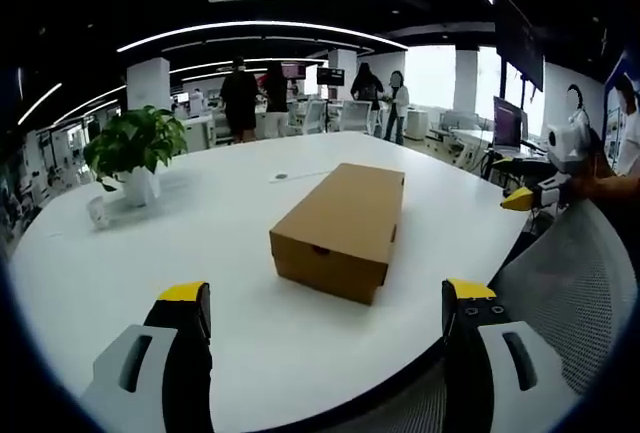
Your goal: Operate the shoe box by opening the lid, removing the specified soft item, and placing it in the target area until the item is outside and the box remains undamaged.
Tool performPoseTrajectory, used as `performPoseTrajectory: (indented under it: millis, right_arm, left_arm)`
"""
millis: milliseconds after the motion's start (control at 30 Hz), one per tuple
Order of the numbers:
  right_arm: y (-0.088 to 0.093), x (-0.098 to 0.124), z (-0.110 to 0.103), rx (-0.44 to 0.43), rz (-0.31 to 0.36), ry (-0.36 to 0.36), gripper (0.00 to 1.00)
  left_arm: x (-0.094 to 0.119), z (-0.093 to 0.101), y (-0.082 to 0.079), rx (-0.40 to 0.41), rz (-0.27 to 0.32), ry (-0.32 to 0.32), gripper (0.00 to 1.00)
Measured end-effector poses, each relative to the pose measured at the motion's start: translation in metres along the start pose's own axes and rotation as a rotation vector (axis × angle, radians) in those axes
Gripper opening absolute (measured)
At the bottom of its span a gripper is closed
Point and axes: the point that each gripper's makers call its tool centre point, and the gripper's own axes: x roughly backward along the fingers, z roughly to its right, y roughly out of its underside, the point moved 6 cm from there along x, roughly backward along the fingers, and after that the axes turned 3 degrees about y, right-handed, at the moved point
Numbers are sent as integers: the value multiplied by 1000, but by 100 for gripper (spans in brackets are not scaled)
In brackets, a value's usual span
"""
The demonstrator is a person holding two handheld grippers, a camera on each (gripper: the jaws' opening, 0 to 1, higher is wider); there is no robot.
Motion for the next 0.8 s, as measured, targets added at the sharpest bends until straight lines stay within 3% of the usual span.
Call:
performPoseTrajectory:
  millis: [467,800]
  right_arm:
    - [-3,-1,-1,-16,0,-33,98]
    - [-6,-2,8,-7,-4,-40,98]
  left_arm:
    - [-6,1,-15,20,-7,12,100]
    - [-17,5,-16,46,-53,15,100]
